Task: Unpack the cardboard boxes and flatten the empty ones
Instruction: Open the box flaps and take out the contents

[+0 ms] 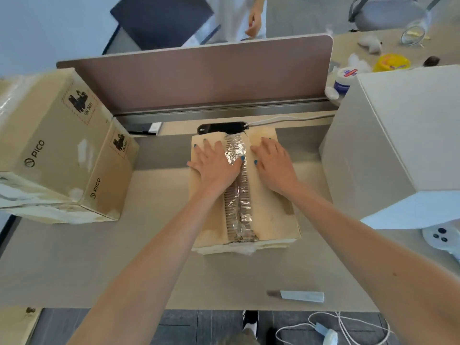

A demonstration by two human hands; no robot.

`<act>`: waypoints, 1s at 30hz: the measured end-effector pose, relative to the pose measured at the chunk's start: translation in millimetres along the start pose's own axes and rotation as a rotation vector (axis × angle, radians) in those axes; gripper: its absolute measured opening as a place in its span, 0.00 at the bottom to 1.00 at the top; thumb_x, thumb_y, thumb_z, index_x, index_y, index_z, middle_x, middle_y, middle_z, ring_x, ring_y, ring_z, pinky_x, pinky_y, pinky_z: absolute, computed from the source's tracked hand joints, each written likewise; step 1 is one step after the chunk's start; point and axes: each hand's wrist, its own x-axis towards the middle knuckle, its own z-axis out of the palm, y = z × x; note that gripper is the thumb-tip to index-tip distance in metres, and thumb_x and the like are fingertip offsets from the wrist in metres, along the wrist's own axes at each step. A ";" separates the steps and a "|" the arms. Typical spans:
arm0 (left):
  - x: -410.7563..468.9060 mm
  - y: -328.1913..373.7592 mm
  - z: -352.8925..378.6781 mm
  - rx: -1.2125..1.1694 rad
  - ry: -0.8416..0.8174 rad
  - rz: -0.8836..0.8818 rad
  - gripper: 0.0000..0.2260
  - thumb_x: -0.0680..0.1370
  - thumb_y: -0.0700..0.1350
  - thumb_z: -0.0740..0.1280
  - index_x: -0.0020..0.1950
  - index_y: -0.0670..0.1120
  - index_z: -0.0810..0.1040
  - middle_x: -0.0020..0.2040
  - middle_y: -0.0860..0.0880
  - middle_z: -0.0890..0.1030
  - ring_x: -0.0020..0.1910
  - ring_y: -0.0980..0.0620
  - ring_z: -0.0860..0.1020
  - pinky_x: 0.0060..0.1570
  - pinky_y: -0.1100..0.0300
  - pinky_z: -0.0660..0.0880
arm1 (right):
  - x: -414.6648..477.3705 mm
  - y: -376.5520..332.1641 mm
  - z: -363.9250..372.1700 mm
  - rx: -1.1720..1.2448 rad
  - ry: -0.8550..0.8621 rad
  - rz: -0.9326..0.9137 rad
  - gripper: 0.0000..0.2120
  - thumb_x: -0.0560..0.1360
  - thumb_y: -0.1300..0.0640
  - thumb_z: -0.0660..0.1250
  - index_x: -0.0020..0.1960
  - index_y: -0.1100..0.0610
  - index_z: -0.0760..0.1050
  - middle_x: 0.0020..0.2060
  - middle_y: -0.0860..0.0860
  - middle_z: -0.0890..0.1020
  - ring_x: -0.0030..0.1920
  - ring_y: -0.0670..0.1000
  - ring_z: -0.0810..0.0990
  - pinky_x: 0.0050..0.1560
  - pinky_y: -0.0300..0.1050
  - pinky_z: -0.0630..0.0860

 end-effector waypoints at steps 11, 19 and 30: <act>55.0 16.8 -24.1 0.090 -0.123 0.015 0.25 0.78 0.51 0.65 0.70 0.42 0.62 0.66 0.33 0.71 0.67 0.29 0.68 0.59 0.34 0.71 | 28.4 2.5 22.9 -0.158 -0.120 0.059 0.33 0.76 0.41 0.32 0.78 0.45 0.50 0.78 0.52 0.51 0.78 0.54 0.48 0.75 0.52 0.46; 53.0 22.9 -39.3 0.129 -0.130 0.134 0.13 0.79 0.36 0.59 0.63 0.40 0.66 0.60 0.33 0.76 0.60 0.30 0.74 0.56 0.39 0.74 | 31.9 4.2 22.1 -0.171 -0.152 0.075 0.28 0.79 0.42 0.33 0.79 0.43 0.45 0.79 0.50 0.46 0.78 0.52 0.43 0.75 0.50 0.41; 25.3 -46.7 -124.6 -0.110 0.023 0.144 0.22 0.82 0.35 0.57 0.75 0.45 0.60 0.47 0.41 0.78 0.39 0.43 0.76 0.35 0.54 0.67 | 46.3 -28.2 8.2 -0.180 -0.122 0.195 0.28 0.79 0.37 0.50 0.73 0.51 0.59 0.75 0.57 0.59 0.75 0.59 0.54 0.69 0.65 0.58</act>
